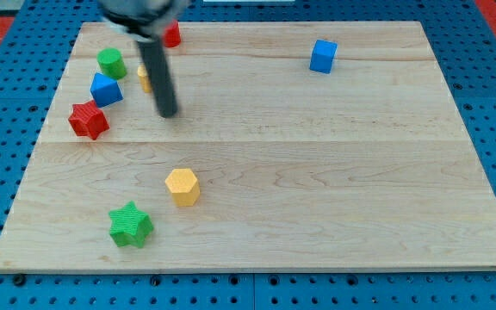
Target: Push the yellow hexagon to the bottom right side of the yellow heart
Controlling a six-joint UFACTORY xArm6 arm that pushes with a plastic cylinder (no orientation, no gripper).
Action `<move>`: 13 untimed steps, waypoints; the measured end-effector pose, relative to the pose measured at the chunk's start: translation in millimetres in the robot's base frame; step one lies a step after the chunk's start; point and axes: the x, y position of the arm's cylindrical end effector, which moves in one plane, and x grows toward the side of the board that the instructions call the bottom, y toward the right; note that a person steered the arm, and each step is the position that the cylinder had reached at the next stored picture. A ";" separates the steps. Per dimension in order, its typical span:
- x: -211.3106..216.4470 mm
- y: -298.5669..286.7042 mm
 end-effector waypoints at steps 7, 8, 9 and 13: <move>122.9 -28.4; 111.0 -53.0; 60.1 -61.1; 10.7 -9.8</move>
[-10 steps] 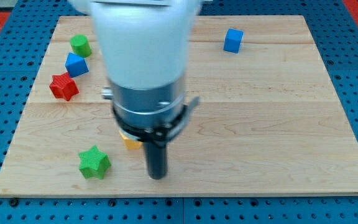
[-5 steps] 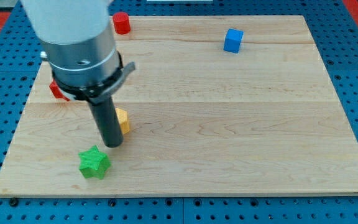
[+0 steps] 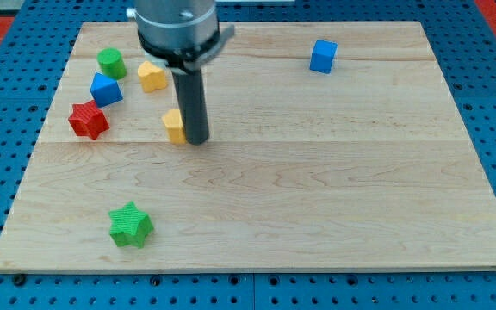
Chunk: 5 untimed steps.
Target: Push the yellow hexagon to the bottom right side of the yellow heart
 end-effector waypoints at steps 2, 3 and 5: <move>48.3 0.5; 37.5 -48.0; -6.1 -0.4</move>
